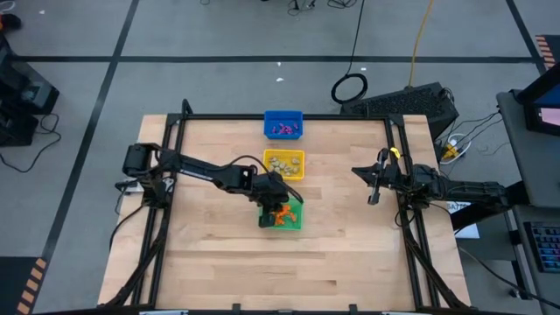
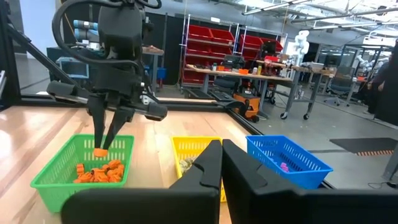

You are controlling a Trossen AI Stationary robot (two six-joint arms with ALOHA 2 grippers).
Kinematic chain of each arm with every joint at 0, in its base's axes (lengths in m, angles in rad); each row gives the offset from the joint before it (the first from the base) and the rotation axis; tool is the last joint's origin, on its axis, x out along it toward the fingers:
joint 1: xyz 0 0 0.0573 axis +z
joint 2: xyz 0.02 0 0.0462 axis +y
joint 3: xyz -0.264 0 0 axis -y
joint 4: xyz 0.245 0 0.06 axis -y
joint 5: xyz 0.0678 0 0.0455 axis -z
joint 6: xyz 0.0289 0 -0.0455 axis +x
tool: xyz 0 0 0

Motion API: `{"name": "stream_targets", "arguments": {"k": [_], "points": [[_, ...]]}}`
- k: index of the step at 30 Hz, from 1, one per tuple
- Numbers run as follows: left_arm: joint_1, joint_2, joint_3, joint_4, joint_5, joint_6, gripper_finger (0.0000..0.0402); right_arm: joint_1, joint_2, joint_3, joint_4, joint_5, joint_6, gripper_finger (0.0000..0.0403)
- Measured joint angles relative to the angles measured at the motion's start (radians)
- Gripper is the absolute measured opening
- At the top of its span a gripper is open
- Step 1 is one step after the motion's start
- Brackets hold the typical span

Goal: Sort Halloween decoration
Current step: Put the orange skeleton toy into the green bin, then return to Home Position

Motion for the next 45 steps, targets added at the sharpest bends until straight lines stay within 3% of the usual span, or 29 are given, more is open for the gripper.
{"name": "stream_targets", "arguments": {"k": [12,15,19,24,34,45], "points": [[-0.002,0.007,-0.002,0.022,-0.054,0.028,0.0101,0.000,0.000,0.000,0.000,0.000,-0.002,0.0000],[-0.007,-0.026,-0.002,-0.003,-0.090,0.068,0.0096,0.000,0.000,0.000,0.000,0.000,-0.002,0.0000],[-0.039,-0.134,-0.031,0.044,-0.230,0.130,0.0056,0.000,0.000,0.000,0.000,0.000,-0.014,0.0000],[-0.060,-0.268,-0.161,0.218,-0.234,0.131,0.0005,0.000,0.000,0.000,0.000,0.004,-0.027,0.0000],[-0.060,-0.514,-0.519,0.518,-0.182,0.135,0.0002,0.000,0.000,0.000,0.001,0.006,-0.028,0.0000],[-0.005,-0.853,-0.768,0.579,-0.179,0.176,0.0000,-0.001,0.000,0.000,0.006,0.008,-0.044,0.0000]]}}
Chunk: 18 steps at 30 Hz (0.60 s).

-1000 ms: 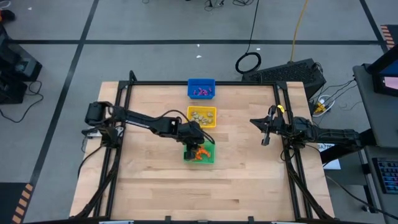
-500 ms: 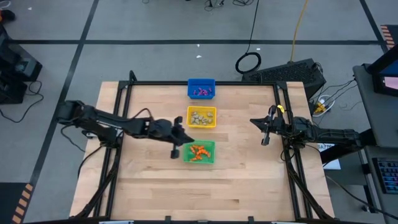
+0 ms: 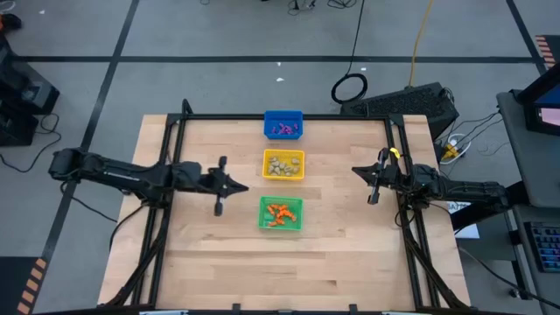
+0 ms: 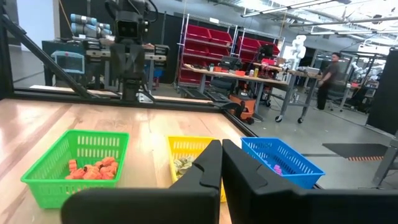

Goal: Sort Halloween decoration
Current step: Return to Home Position

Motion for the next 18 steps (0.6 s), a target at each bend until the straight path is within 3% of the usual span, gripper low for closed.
{"name": "stream_targets", "arguments": {"k": [9,18], "points": [[0.041,-0.235,-0.179,0.036,0.000,-0.017,0.0000,0.000,0.000,0.000,-0.001,0.001,0.003,0.0000],[0.044,-0.437,-0.254,0.017,0.002,-0.018,0.0000,0.000,0.000,0.000,-0.003,0.001,0.003,0.0000]]}}
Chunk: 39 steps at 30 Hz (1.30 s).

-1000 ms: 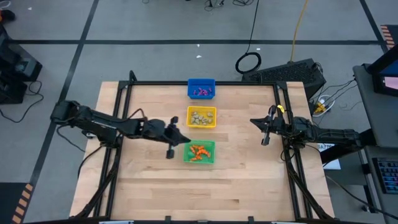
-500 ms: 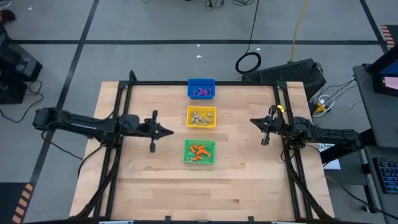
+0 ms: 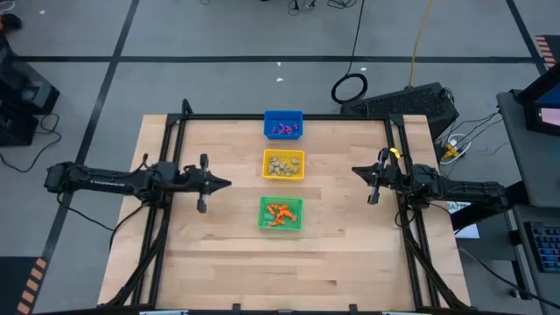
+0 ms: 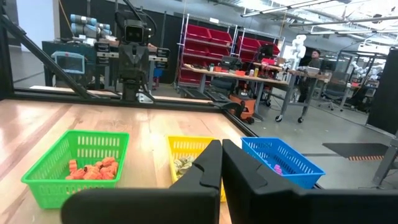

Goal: Sort Halloween decoration
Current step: Return to Home Position

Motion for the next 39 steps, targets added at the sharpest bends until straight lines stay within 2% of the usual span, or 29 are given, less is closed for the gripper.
{"name": "stream_targets", "arguments": {"k": [22,27,30,39], "points": [[0.000,-0.361,-0.001,-0.298,-0.002,0.026,0.0000,0.000,0.000,0.000,-0.001,-0.005,0.015,0.0000],[0.012,-0.451,-0.080,-0.234,-0.010,0.027,0.0000,0.000,0.000,0.000,0.000,0.016,0.018,0.0000],[0.036,-0.502,-0.098,-0.300,-0.012,0.006,0.0000,0.000,0.000,0.000,0.000,0.018,-0.006,0.0000],[0.157,-0.504,-0.099,-0.301,-0.013,0.007,0.0000,-0.020,-0.004,0.000,0.002,0.025,-0.019,0.0000]]}}
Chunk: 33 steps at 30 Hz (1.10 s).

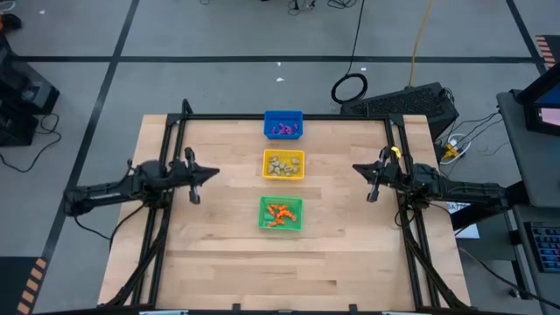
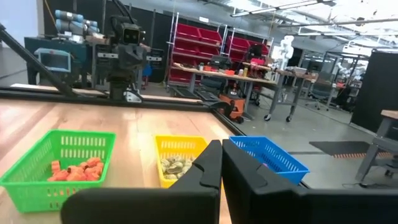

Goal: Sort Halloween decoration
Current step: Return to Home Position

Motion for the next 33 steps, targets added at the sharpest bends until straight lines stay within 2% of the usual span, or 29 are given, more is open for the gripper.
{"name": "stream_targets", "arguments": {"k": [6,9,12,20,28,33], "points": [[0.159,0.000,0.000,-0.012,0.044,-0.019,0.0000,-0.005,0.005,0.000,0.000,0.006,0.016,0.0000],[0.225,0.000,0.000,0.000,0.127,-0.059,0.0000,-0.010,0.005,0.000,0.008,0.073,0.011,0.0000],[0.260,0.002,0.000,0.002,0.147,-0.068,0.0000,-0.016,0.005,0.000,0.009,0.089,0.030,0.0000],[0.295,0.002,-0.001,0.023,0.134,-0.087,0.0000,-0.016,0.005,0.000,0.009,0.091,0.098,0.0000],[0.296,0.002,-0.001,-0.001,0.123,-0.087,0.0000,-0.016,0.005,0.000,0.009,0.091,0.069,0.0000],[0.296,0.002,-0.001,-0.001,0.123,-0.087,0.0000,-0.016,0.005,0.000,0.009,0.091,0.120,0.0000]]}}
